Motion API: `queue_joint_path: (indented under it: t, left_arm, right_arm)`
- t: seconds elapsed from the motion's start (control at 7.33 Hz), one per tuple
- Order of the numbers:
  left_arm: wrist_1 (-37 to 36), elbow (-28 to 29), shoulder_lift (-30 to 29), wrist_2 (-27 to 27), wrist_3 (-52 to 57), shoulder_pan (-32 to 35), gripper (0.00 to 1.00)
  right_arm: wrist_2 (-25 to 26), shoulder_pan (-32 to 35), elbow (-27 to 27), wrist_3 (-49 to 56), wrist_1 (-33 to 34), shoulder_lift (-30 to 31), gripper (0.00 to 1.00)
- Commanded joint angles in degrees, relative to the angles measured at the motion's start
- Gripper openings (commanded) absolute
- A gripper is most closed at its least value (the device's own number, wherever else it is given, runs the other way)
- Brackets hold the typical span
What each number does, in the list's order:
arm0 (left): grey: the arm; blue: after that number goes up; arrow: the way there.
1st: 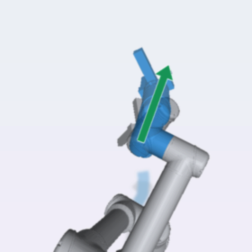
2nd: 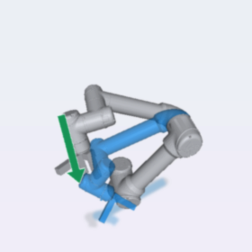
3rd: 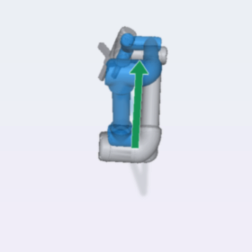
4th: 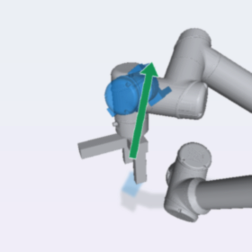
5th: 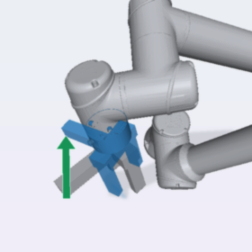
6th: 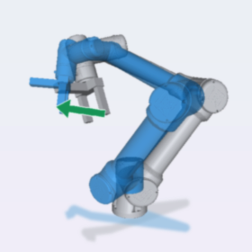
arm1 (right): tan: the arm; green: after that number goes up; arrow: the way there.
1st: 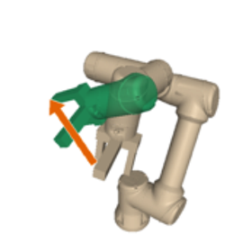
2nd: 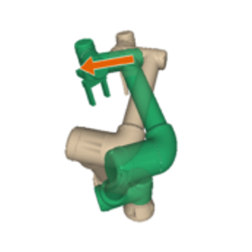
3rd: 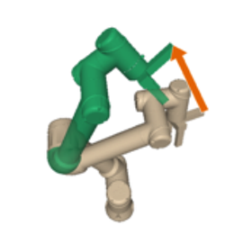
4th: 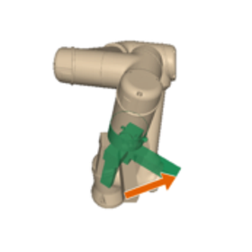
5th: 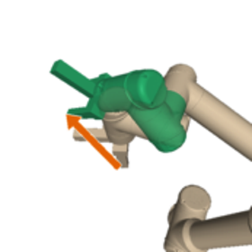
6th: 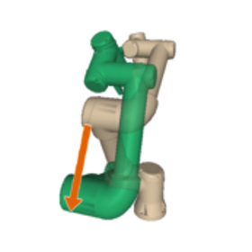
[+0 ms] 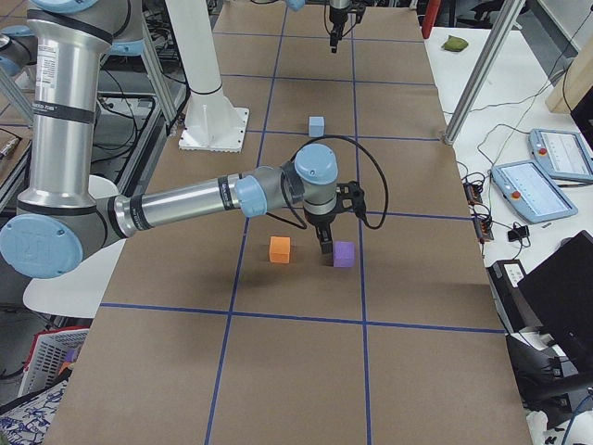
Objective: Place blue block between orange and purple blocks
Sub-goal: 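Withdraw the left arm while the right arm reaches toward the light blue cube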
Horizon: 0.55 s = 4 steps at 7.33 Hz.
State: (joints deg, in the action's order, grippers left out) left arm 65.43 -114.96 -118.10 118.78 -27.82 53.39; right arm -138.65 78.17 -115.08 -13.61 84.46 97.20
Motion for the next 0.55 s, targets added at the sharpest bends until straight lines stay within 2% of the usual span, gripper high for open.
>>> queue_joint_path:
  t: [0.0,0.14,0.41]
  left_arm:
    - [-0.6,-1.2,12.1,6.2,24.9,15.1,0.99]
    - [0.0,1.1,17.1,8.4,35.8,22.8,1.0]
    - [0.1,9.5,19.4,8.6,48.0,34.4,1.0]
  right_arm:
    - [0.7,-9.9,-4.5,-19.0,0.0,-7.2,1.0]
    - [1.7,-14.1,-4.9,-26.4,0.1,-11.8,1.0]
    - [10.4,-26.9,-4.8,-42.4,0.8,-20.8,1.0]
